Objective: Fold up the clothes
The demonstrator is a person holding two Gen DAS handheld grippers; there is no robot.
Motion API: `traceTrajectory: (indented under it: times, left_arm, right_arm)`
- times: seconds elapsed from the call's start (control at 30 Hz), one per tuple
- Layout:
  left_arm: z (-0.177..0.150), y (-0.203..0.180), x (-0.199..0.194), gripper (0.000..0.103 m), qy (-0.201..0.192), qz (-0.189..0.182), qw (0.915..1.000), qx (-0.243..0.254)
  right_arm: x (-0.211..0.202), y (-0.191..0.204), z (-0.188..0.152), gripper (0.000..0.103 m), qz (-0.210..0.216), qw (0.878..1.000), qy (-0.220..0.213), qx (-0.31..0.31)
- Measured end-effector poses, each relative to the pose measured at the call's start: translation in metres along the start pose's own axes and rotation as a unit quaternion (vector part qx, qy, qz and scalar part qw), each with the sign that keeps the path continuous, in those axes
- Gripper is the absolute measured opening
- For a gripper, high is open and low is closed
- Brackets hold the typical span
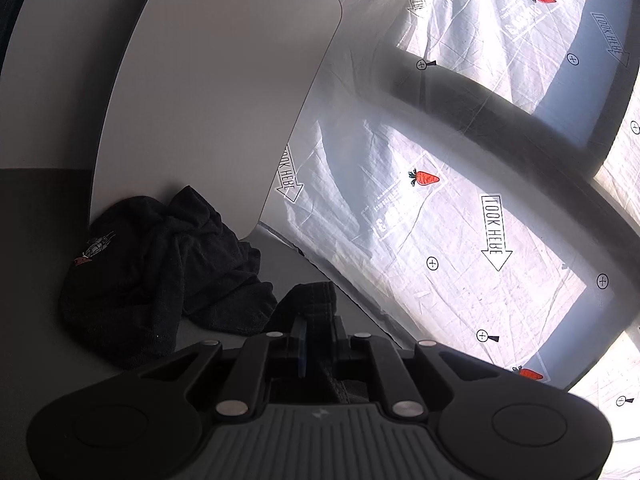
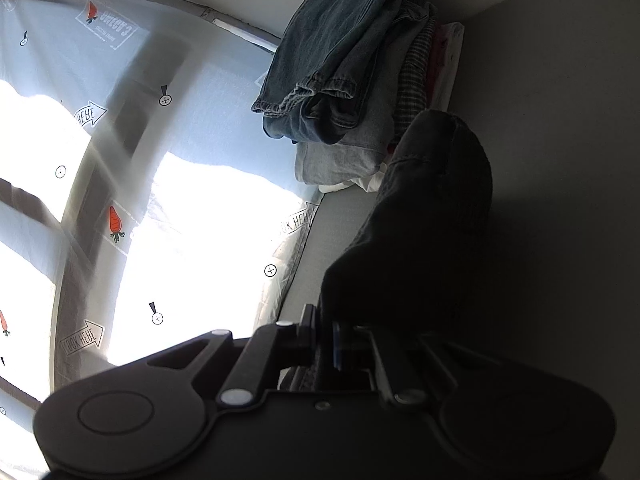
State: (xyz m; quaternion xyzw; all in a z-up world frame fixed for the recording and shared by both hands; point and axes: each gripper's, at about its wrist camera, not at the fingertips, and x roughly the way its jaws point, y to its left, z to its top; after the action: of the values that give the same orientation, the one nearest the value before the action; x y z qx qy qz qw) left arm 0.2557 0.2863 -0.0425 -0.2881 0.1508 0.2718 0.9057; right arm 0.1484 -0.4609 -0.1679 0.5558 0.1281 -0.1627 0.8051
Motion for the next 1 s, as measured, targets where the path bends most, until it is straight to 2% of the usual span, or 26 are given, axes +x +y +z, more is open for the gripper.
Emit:
traceTrajectory:
  times: [0.33, 0.43, 0.57, 0.63, 0.67, 0.7, 0.77, 0.83, 0.9, 1.0]
  left_arm:
    - [-0.015, -0.070, 0.133, 0.012, 0.048, 0.004, 0.9980, 0.041]
    - [-0.022, -0.099, 0.181, 0.012, 0.061, -0.007, 0.9961, 0.063]
    - [-0.035, -0.140, 0.238, 0.012, 0.060, -0.023, 0.9942, 0.086]
    - [-0.049, -0.154, 0.271, 0.012, 0.073, -0.018, 0.9916, 0.106]
    - [-0.056, -0.161, 0.287, 0.016, 0.081, -0.012, 0.9898, 0.116]
    - [-0.065, -0.166, 0.302, 0.017, 0.096, 0.012, 0.9869, 0.129]
    - [-0.079, -0.167, 0.314, 0.017, 0.115, 0.030, 0.9836, 0.136]
    - [-0.086, -0.164, 0.303, 0.019, 0.111, 0.021, 0.9855, 0.126]
    - [-0.093, -0.159, 0.287, 0.025, 0.114, 0.004, 0.9856, 0.125]
    - [-0.109, -0.149, 0.258, 0.027, 0.141, -0.006, 0.9789, 0.147]
  right_arm:
    - [0.107, 0.037, 0.003, 0.009, -0.037, 0.999, 0.003, -0.027]
    - [0.139, 0.047, 0.012, 0.008, -0.046, 0.998, 0.002, -0.041]
    - [0.182, 0.063, 0.018, 0.008, -0.058, 0.996, -0.005, -0.074]
    - [0.200, 0.063, 0.020, 0.008, -0.066, 0.995, -0.011, -0.074]
    - [0.213, 0.060, 0.021, 0.009, -0.078, 0.994, -0.010, -0.078]
    - [0.224, 0.059, 0.020, 0.010, -0.098, 0.991, -0.003, -0.091]
    - [0.242, 0.061, 0.012, 0.016, -0.144, 0.981, 0.014, -0.126]
    - [0.249, 0.068, 0.001, 0.025, -0.169, 0.969, 0.022, -0.176]
    - [0.243, 0.076, -0.010, 0.045, -0.171, 0.960, 0.019, -0.221]
    - [0.235, 0.092, -0.031, 0.045, -0.181, 0.939, 0.023, -0.292]
